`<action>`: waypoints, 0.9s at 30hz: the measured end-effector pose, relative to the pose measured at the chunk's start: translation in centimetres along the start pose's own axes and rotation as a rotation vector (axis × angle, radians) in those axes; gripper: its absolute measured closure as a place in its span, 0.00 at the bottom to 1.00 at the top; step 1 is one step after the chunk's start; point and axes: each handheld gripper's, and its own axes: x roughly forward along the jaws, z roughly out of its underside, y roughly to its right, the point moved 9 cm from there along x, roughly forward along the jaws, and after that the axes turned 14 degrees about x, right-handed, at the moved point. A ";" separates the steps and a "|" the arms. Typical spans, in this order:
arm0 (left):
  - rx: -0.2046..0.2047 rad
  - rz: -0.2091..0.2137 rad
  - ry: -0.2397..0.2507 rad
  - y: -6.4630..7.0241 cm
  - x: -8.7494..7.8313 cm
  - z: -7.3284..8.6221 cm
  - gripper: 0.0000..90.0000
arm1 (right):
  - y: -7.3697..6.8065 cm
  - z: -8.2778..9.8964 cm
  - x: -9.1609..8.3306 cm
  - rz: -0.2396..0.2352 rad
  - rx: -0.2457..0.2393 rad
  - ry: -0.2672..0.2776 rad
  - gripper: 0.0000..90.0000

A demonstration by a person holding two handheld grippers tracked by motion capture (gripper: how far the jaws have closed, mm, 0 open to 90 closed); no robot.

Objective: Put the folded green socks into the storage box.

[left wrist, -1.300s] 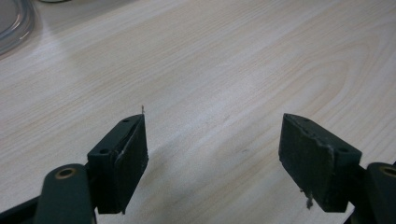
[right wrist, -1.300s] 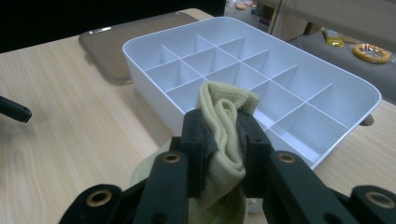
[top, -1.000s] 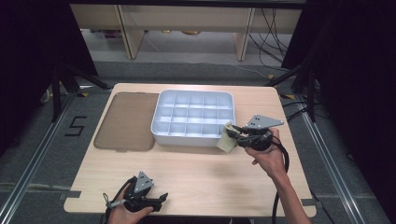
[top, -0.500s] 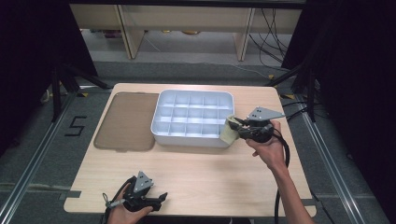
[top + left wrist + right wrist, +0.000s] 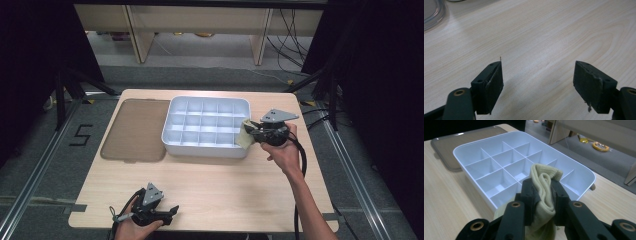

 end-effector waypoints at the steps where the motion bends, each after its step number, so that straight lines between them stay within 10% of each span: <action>1: -0.001 0.000 0.000 0.0 0.0 0.0 0.26 | 0.2 -0.2 0.5 0.013 0.003 0.010 0.84; 27: -0.008 0.000 0.001 0.0 0.0 0.0 0.26 | 2.2 1.3 5.0 0.132 -0.065 -0.127 0.84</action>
